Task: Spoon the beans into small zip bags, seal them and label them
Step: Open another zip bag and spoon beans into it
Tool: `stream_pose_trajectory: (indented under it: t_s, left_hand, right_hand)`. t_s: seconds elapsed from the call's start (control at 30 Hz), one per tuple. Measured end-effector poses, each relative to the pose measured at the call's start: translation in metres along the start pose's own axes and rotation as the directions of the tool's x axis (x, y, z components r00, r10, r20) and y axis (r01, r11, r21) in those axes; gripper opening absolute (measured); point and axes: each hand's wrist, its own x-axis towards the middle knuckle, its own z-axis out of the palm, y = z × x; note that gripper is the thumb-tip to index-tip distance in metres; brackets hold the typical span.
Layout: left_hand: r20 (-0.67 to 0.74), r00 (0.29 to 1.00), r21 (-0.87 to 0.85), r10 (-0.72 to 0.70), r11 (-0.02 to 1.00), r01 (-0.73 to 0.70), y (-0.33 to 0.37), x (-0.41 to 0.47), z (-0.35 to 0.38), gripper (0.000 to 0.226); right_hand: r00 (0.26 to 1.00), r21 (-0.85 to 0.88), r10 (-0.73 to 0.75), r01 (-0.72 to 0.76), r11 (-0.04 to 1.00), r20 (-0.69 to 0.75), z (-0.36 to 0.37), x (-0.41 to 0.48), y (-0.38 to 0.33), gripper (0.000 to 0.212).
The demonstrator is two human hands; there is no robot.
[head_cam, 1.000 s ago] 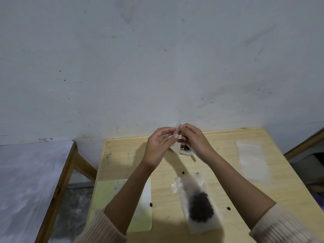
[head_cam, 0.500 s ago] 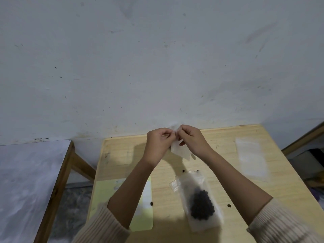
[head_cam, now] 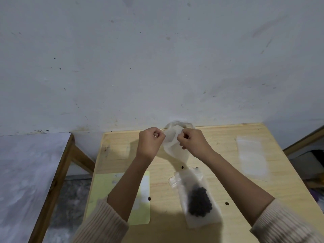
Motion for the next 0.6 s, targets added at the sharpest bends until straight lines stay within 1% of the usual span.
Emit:
stream_pose_trajectory:
  t_s: [0.03, 0.07, 0.1, 0.13, 0.17, 0.23, 0.3, 0.37, 0.43, 0.53, 0.6]
  left_hand:
    - [0.025, 1.000, -0.038, 0.011, 0.999, -0.010, 0.002, -0.003, 0.001, 0.010]
    - [0.083, 0.996, -0.090, 0.034, 0.996, -0.027, 0.004, -0.006, 0.001, 0.013]
    - [0.168, 0.983, -0.151, 0.071, 0.987, -0.046, 0.006, -0.008, 0.001, 0.023]
    - [0.259, 0.957, -0.209, 0.127, 0.975, -0.073, 0.008, -0.009, 0.001, 0.034]
    - [0.335, 0.923, -0.230, 0.191, 0.966, -0.116, 0.009, -0.009, 0.000, 0.044]
    - [0.451, 0.845, -0.190, 0.287, 0.956, -0.223, 0.011, -0.009, -0.003, 0.063]
    - [0.527, 0.789, -0.108, 0.317, 0.945, -0.308, 0.013, -0.009, -0.006, 0.089]
    - [0.566, 0.749, -0.021, 0.345, 0.914, -0.405, 0.012, -0.007, -0.008, 0.114]
    - [0.581, 0.733, 0.048, 0.353, 0.885, -0.463, 0.011, -0.005, -0.010, 0.126]
    - [0.565, 0.750, 0.099, 0.343, 0.874, -0.475, 0.010, -0.004, -0.010, 0.132]
    - [0.528, 0.776, 0.115, 0.346, 0.875, -0.469, 0.011, -0.007, -0.008, 0.130]
  right_hand:
    - [1.000, 0.000, -0.012, 0.012, 1.000, -0.012, -0.003, 0.001, -0.001, 0.030]
    - [0.999, -0.015, -0.033, 0.033, 0.999, -0.025, -0.006, 0.001, -0.002, 0.028]
    - [0.998, -0.026, -0.055, 0.054, 0.998, -0.037, -0.009, 0.002, -0.003, 0.027]
    - [0.997, -0.029, -0.071, 0.070, 0.997, -0.042, -0.012, 0.003, -0.005, 0.025]
    - [0.995, -0.024, -0.089, 0.089, 0.996, -0.037, -0.015, 0.002, -0.008, 0.023]
    - [0.992, -0.009, -0.123, 0.123, 0.992, -0.017, -0.022, 0.001, -0.015, 0.018]
    - [0.990, 0.029, -0.143, 0.143, 0.989, 0.011, -0.028, 0.002, -0.019, 0.015]
    - [0.986, 0.027, -0.157, 0.156, 0.987, 0.053, -0.033, 0.002, -0.021, 0.015]
    - [0.981, 0.004, -0.161, 0.161, 0.987, 0.106, -0.036, 0.000, -0.024, 0.014]
    - [0.970, 0.011, -0.181, 0.182, 0.983, 0.161, -0.038, -0.004, -0.026, 0.012]
    - [0.973, 0.026, -0.196, 0.195, 0.981, 0.121, -0.035, -0.006, -0.025, 0.012]
